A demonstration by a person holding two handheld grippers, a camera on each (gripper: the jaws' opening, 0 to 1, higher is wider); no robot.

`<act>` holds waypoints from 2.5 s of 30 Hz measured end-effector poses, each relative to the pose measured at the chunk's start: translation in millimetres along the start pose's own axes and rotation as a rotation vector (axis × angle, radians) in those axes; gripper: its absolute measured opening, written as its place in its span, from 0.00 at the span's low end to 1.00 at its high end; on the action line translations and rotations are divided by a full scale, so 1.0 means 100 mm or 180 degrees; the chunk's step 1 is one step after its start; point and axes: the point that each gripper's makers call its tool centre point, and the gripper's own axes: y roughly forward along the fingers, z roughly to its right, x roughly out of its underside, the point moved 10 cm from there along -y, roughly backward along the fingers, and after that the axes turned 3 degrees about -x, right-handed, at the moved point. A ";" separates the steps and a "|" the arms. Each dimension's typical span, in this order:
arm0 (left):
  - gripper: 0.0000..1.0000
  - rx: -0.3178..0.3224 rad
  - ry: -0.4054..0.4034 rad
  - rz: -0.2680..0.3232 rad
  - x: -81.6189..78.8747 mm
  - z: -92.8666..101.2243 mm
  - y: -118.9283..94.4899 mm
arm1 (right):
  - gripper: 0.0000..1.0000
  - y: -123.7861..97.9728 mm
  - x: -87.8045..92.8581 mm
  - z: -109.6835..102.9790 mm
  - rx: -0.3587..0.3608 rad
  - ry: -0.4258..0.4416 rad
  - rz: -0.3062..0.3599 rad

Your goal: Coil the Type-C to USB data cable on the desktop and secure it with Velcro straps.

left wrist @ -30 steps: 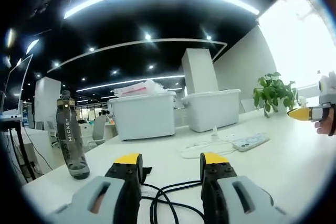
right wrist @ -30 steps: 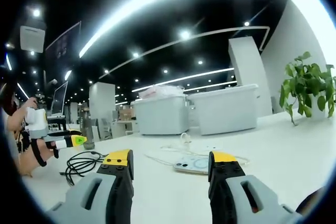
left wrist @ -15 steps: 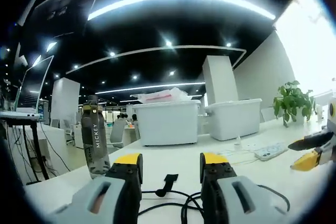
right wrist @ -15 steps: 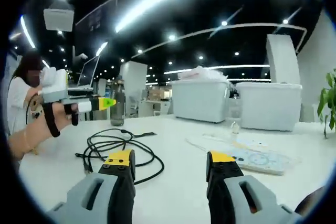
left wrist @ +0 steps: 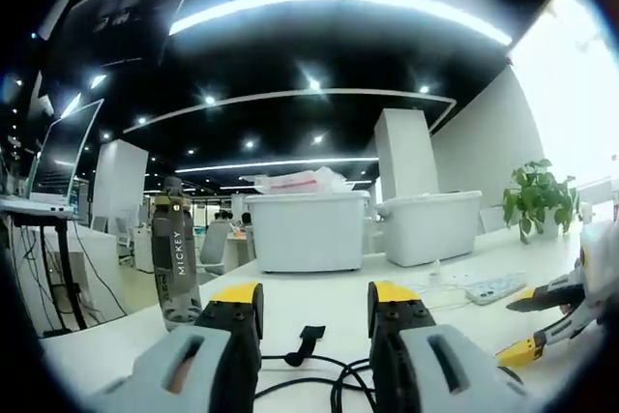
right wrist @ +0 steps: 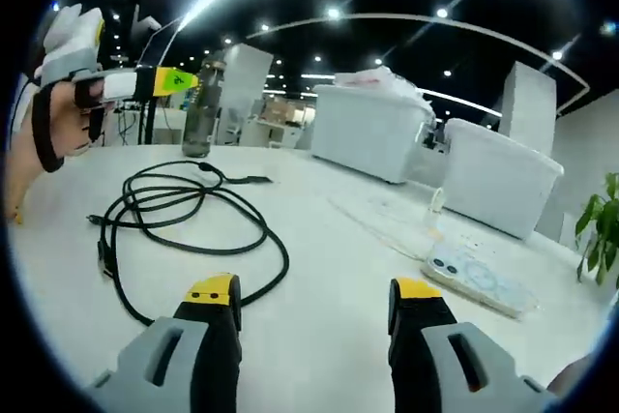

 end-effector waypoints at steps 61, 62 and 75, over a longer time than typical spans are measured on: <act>0.43 0.0958 0.0028 0.0259 -0.09 0.26 0.21 | 0.38 -0.42 -0.20 0.52 -0.0768 0.0501 0.0859; 0.43 0.1081 0.0181 0.0326 -0.10 0.26 0.22 | 0.35 -0.33 -0.17 0.48 -0.0898 0.0591 0.0735; 0.42 0.1178 0.0496 0.0186 0.07 0.28 0.18 | 0.25 0.34 0.00 0.26 -0.1230 0.0621 0.0089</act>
